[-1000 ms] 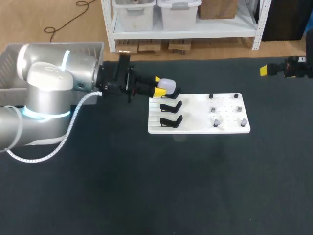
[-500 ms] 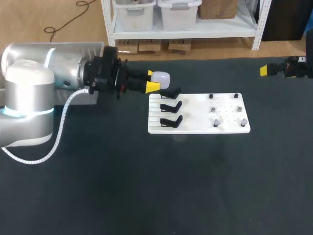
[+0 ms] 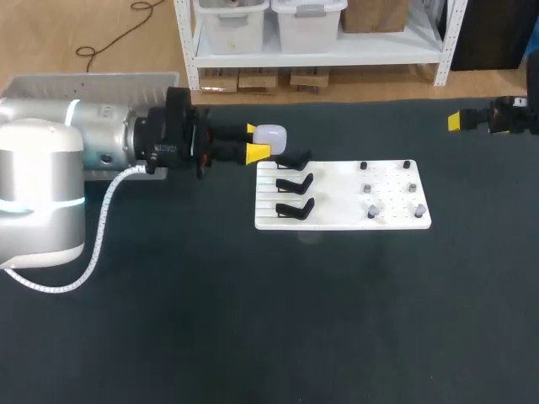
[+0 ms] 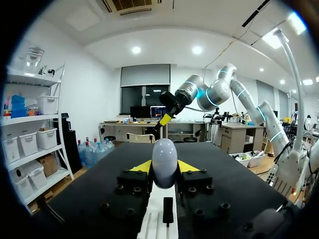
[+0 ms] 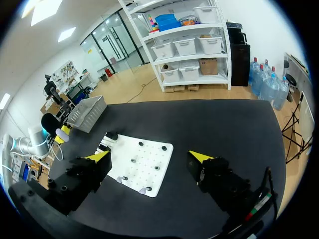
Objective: Pick up each earbud case from the left stands, insert the matching earbuds, close the lid, and place the case in the box.
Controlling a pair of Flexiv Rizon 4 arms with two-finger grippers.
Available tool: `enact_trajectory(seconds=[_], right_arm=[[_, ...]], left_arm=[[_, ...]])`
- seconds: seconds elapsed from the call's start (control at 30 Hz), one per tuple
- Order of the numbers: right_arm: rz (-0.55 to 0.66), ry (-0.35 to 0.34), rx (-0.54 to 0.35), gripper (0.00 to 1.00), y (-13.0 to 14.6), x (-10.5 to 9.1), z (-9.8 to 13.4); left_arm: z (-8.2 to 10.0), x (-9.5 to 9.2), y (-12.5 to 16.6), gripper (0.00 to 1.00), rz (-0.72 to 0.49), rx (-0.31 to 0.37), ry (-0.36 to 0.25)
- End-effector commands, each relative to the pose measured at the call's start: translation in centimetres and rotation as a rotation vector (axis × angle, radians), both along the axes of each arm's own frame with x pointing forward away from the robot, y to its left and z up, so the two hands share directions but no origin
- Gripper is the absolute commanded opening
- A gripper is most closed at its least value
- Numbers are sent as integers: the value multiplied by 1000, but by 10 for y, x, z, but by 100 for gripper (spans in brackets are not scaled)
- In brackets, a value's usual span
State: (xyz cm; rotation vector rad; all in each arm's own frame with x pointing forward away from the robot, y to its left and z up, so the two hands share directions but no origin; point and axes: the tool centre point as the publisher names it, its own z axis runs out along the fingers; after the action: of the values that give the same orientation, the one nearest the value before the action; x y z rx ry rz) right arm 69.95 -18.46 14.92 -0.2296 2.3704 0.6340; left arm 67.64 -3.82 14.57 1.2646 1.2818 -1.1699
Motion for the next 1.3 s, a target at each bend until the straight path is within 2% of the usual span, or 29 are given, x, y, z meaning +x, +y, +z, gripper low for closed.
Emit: enact_trajectory(seconds=[0.03,0.3,0.43,0.63,0.77,0.87,1.1,1.3], right_arm=[[-1,1,-2,100,0,0,0],[-1,1,-2,100,0,0,0],[8,6,-4,100,3,-3,1],[33,23,37,100,16,-25,14],[58,16,44,100,33,-49,22],[82,0,41,100,47,-59,28],[128,-16,-19,100,80,-79,30],[145,-28,-129,100,106,-90,25]], left_arm=[[0,-2,0,0,13,-1,-3],[0,-2,0,0,13,-1,-3],[1,-11,-11,0,-13,-23,-22],[3,-12,-18,0,-44,-52,-11],[2,-15,-19,0,-54,-66,4],[0,-18,-19,0,-55,-70,20],[-7,-25,-19,0,-58,-67,37],[-9,-27,-17,0,-54,-62,43]])
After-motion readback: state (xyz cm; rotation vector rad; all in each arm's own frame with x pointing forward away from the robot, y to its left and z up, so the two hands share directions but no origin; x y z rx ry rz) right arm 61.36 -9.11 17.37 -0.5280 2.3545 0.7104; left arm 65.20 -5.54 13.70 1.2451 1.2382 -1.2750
